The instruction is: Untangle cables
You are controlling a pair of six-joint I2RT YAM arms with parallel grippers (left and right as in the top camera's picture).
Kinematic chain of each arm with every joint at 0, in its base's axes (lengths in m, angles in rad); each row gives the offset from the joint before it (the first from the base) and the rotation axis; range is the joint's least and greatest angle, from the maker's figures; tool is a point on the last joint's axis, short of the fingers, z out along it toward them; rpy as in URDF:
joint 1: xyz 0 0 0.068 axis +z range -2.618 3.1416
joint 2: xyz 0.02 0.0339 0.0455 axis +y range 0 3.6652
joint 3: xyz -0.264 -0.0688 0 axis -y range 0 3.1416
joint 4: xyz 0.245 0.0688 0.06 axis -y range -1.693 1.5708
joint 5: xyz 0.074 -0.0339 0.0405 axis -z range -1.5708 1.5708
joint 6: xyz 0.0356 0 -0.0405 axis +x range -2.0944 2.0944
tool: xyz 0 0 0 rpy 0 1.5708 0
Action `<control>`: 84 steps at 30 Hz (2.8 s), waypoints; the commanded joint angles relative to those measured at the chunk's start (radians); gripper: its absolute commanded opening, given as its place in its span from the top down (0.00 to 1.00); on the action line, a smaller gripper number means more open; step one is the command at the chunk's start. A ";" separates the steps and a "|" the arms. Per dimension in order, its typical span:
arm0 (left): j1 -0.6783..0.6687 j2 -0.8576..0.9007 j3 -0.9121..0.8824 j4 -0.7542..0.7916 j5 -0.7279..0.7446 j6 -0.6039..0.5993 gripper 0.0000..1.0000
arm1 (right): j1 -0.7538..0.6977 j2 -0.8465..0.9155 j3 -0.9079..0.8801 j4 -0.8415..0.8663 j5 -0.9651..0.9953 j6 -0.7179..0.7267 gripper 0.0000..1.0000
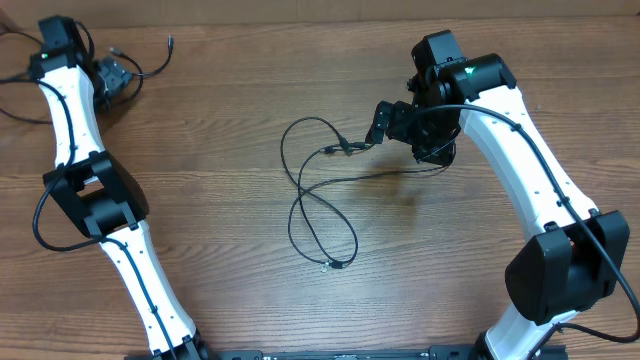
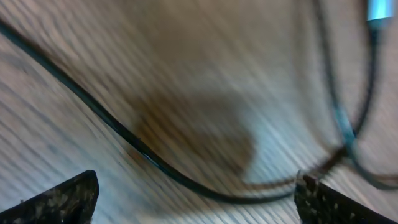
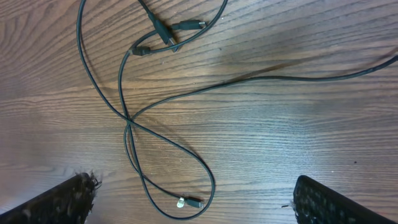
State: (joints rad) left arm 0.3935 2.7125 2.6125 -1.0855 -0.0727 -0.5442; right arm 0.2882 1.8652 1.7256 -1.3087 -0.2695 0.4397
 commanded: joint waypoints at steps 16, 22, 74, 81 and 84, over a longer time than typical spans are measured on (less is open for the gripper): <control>-0.014 0.066 0.034 0.011 0.226 -0.154 0.96 | 0.000 -0.022 -0.005 0.005 0.011 -0.003 0.00; -0.013 0.066 0.114 0.005 0.426 -0.328 0.96 | 0.000 -0.022 -0.005 0.004 0.011 -0.003 0.00; -0.664 -0.863 -0.374 -0.604 0.207 0.260 0.00 | -0.332 -0.022 -0.005 0.055 0.093 0.004 0.00; -0.749 -0.819 -0.725 -0.438 0.505 0.374 0.00 | -0.332 -0.022 -0.005 0.055 0.093 0.004 0.00; -0.821 -0.803 -0.839 -0.337 0.463 0.512 0.00 | -0.332 -0.022 -0.005 0.055 0.093 0.004 0.00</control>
State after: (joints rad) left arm -0.3649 1.8973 1.8488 -1.4673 0.3534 -0.1848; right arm -0.0414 1.8652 1.7248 -1.2564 -0.1791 0.4438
